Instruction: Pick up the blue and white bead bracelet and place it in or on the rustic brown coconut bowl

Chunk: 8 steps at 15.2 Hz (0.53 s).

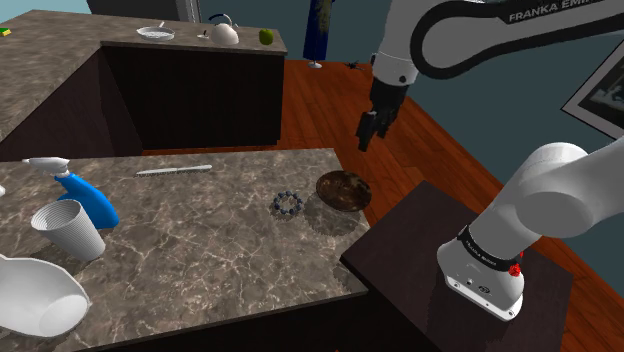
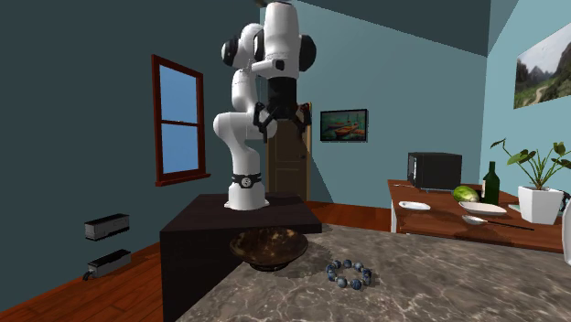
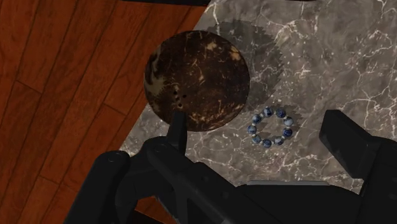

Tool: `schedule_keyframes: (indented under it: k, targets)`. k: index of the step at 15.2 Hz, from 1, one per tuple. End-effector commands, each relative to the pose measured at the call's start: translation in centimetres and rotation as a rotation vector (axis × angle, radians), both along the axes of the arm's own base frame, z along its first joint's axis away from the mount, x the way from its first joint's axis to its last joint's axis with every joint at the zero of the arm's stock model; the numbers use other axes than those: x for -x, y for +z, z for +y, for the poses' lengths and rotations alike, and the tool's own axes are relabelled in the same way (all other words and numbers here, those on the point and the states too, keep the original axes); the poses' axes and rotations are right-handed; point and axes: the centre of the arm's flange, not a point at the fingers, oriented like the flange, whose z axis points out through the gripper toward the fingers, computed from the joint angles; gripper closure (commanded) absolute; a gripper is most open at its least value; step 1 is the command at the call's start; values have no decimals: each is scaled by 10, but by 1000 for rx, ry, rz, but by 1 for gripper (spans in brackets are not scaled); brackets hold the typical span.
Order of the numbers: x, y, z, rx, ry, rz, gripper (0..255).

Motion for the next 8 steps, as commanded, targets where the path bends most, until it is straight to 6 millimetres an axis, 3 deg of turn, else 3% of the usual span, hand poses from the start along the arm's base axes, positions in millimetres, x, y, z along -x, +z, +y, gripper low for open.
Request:
schedule_keyframes:
  k: [1, 8]
  targets:
    - [-10, -20, 11, -7, 4, -15, 0]
    - [-42, -92, 52, -25, 20, -57, 0]
